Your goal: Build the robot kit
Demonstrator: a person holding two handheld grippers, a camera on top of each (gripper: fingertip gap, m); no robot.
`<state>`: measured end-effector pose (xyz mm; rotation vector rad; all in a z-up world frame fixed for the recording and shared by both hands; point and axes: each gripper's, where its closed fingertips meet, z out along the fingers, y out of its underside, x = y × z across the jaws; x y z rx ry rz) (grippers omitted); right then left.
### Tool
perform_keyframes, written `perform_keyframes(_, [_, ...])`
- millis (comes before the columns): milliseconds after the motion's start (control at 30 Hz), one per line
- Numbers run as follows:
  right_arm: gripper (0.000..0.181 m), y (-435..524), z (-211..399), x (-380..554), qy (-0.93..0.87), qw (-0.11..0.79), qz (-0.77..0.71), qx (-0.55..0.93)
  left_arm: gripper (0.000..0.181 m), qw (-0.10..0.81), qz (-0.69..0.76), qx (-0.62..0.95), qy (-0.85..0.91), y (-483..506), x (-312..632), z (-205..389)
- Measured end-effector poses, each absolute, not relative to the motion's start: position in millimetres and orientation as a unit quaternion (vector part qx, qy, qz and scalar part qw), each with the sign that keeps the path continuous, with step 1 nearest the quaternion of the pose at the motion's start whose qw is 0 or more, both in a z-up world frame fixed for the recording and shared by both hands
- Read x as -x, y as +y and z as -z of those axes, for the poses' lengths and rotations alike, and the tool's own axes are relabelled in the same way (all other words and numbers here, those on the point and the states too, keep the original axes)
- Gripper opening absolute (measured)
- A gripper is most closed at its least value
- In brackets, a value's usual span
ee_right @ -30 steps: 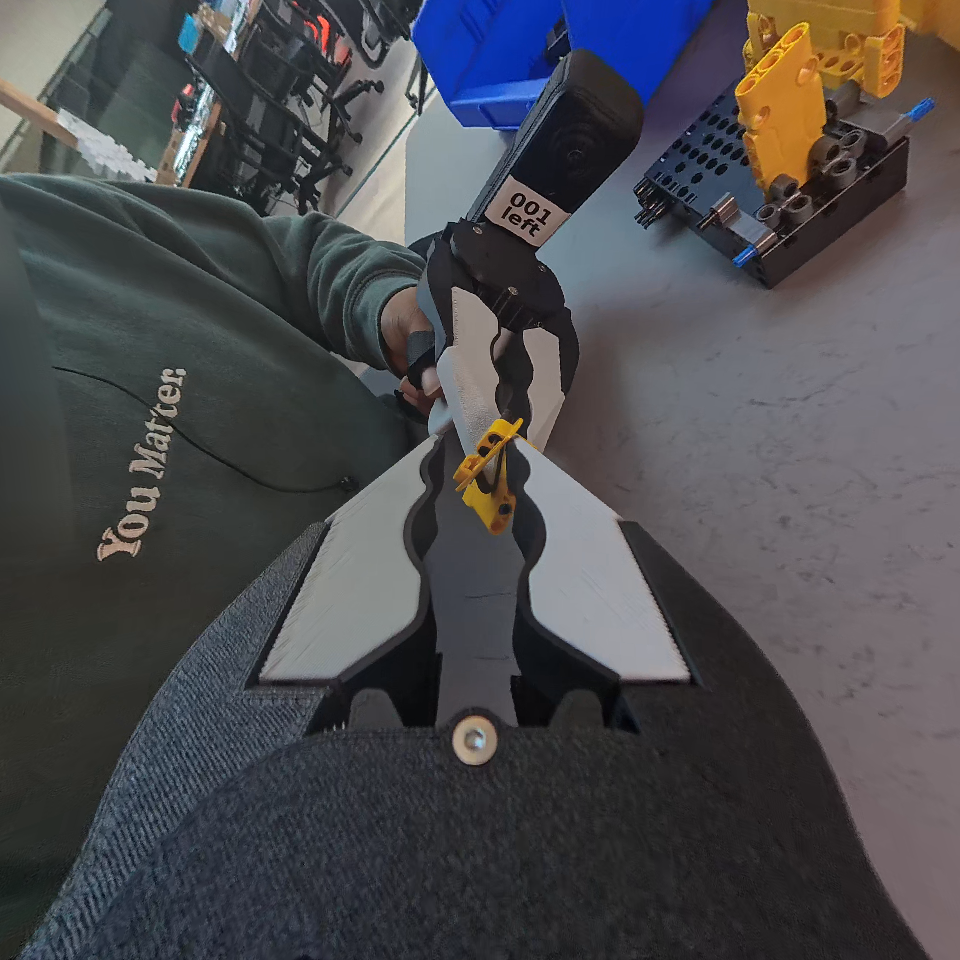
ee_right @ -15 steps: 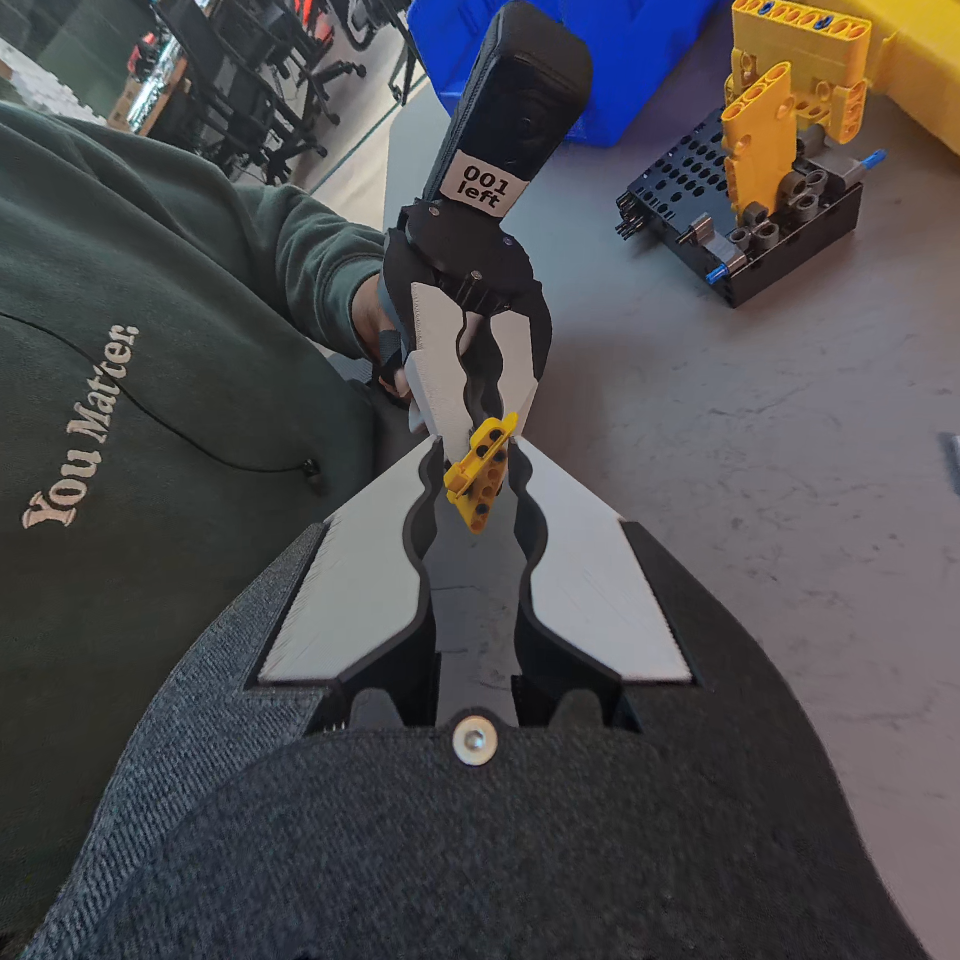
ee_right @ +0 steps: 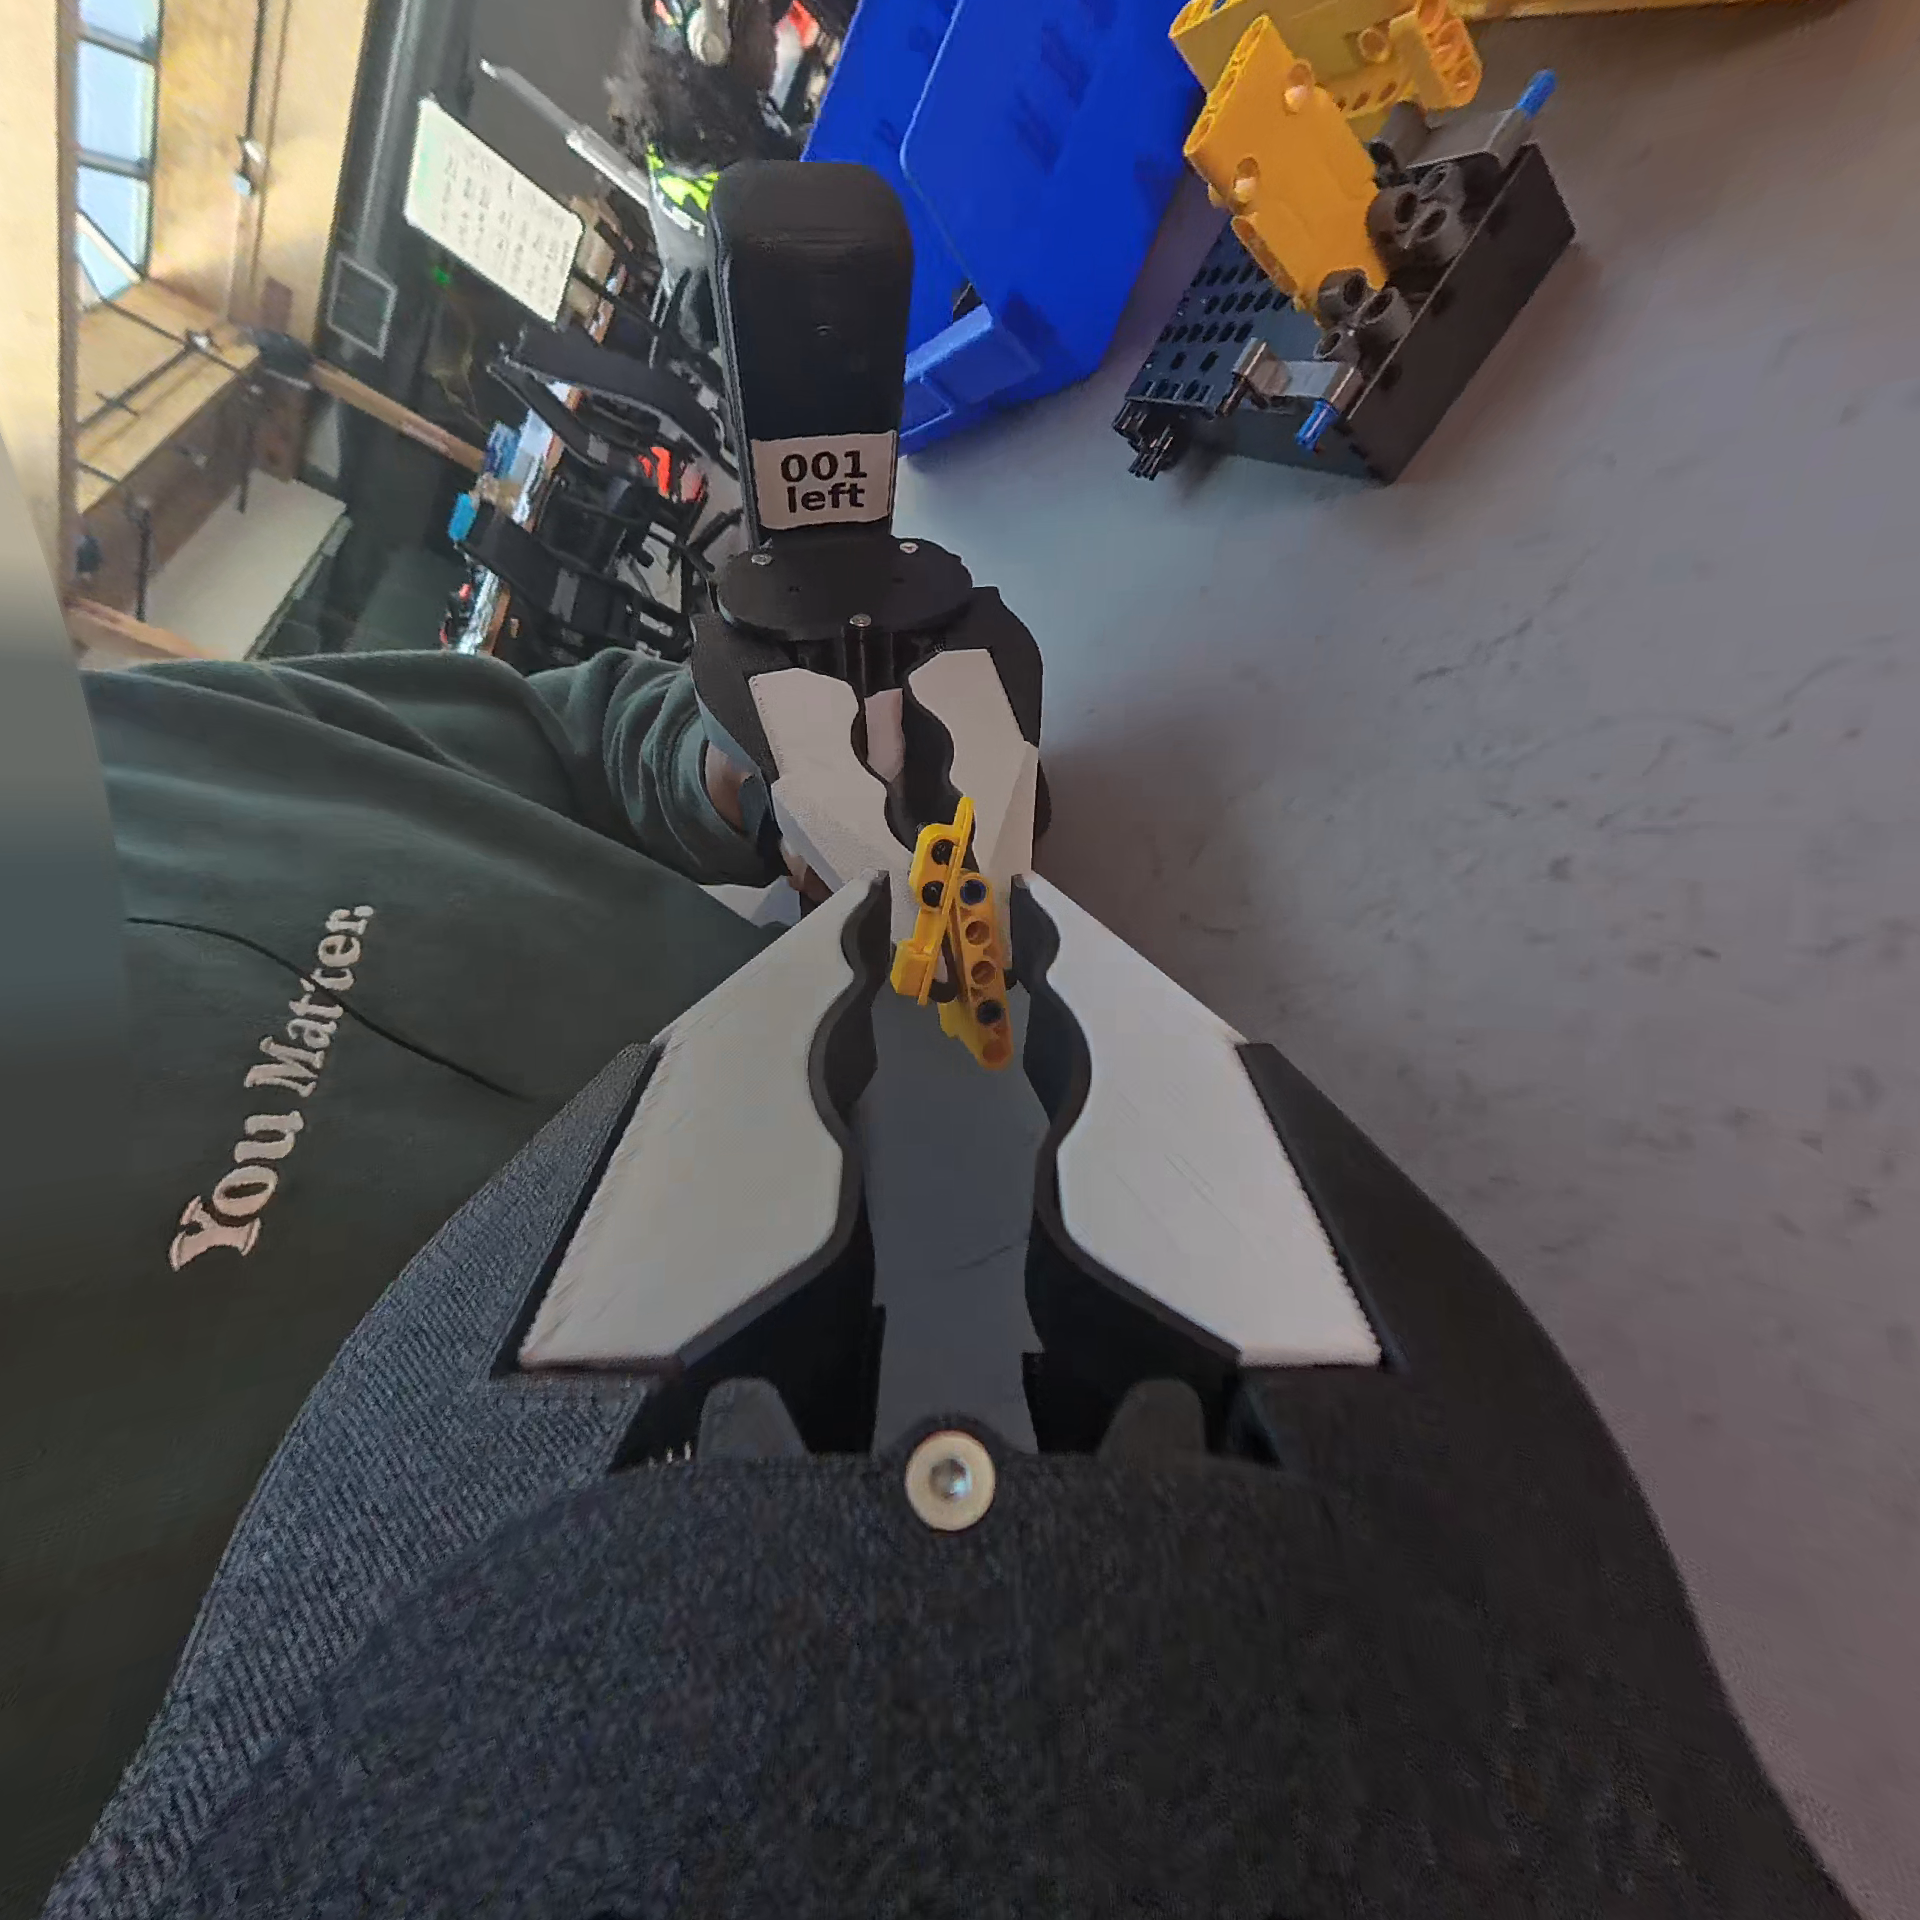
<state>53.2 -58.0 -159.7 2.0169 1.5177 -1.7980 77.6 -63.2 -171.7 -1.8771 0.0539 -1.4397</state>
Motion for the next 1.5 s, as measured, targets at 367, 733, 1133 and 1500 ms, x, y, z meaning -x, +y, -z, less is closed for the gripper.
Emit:
perform_keyframes(367, [0.017, -57, 162, -54, 0.476, -0.003, 0.570, -0.670, 0.006, 0.373, 0.555, 0.744, 0.025, -64, -79, 176])
perform_keyframes(733, [0.008, -54, 163, -54, 0.472, -0.016, 0.574, -0.669, 0.006, 0.371, 0.545, 0.751, 0.028, -64, -79, 179])
perform_keyframes(1133, [0.006, -42, 124, -69, 0.503, -0.108, 0.618, -0.595, 0.006, 0.417, 0.628, 0.652, 0.080, -73, -68, 128])
perform_keyframes(1500, [0.006, -70, 111, -69, 0.607, -0.113, 0.553, -0.559, 0.006, 0.462, 0.553, 0.661, 0.208, -86, -70, 124])
